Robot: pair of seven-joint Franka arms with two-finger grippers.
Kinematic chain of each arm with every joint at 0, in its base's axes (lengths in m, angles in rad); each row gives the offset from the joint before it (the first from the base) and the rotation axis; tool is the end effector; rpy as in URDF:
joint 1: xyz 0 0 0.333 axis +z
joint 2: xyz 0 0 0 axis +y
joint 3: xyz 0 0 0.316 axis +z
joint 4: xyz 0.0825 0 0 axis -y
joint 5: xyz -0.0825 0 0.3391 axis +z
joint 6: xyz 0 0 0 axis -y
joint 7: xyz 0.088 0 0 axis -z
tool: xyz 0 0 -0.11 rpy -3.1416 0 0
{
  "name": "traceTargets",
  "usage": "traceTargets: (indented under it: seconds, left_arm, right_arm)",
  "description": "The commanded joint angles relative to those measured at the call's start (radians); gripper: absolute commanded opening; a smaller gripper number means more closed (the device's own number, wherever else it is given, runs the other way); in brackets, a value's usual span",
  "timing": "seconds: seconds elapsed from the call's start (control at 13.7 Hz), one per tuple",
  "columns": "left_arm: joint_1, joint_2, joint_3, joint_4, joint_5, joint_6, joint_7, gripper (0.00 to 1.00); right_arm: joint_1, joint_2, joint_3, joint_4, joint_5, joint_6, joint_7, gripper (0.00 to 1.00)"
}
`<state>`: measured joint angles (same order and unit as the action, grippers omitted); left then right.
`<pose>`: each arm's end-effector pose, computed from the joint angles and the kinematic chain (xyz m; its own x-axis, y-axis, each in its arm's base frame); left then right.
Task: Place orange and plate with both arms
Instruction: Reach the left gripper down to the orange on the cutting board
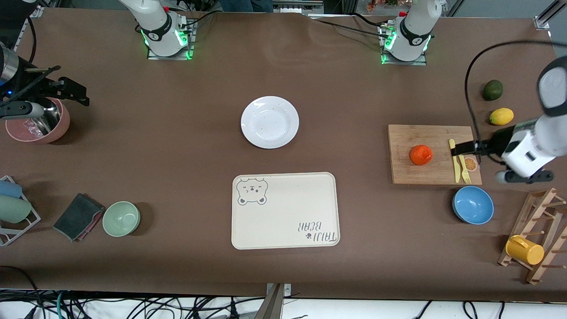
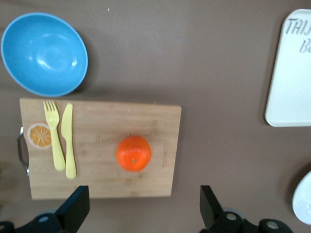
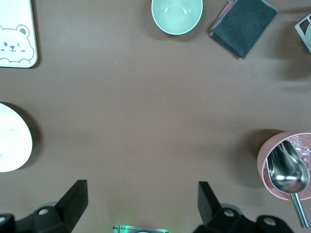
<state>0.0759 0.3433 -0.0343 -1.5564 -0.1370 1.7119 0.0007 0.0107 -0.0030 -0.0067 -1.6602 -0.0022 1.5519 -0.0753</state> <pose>0.5978 0.0142 0.4480 0.9804 0.0591 -0.1879 0.0865 -0.9863 0.1408 0.5025 0.0018 0.5835 0.9913 0.0792 -0.1050 0.0790 -0.9969 -0.0057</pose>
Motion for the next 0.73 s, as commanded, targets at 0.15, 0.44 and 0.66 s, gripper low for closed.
traceTargets:
  seconds: [0.15,0.44,0.66]
  left_arm:
    - [-0.039,0.04,0.004,-0.057,0.068,0.108,-0.002,1.0]
    - [-0.036,-0.061,-0.019,-0.38,0.111,0.412,-0.002,1.0]
    - [-0.036,-0.076,-0.019,-0.56,0.112,0.633,-0.002,1.0]
  right_arm:
    - [0.0,0.008,0.002,0.023,0.002,-0.018,-0.004,1.0]
    - [0.0,0.008,0.001,0.023,0.002,-0.018,-0.004,1.0]
    - [0.0,0.009,0.001,0.023,0.004,-0.018,-0.004,1.0]
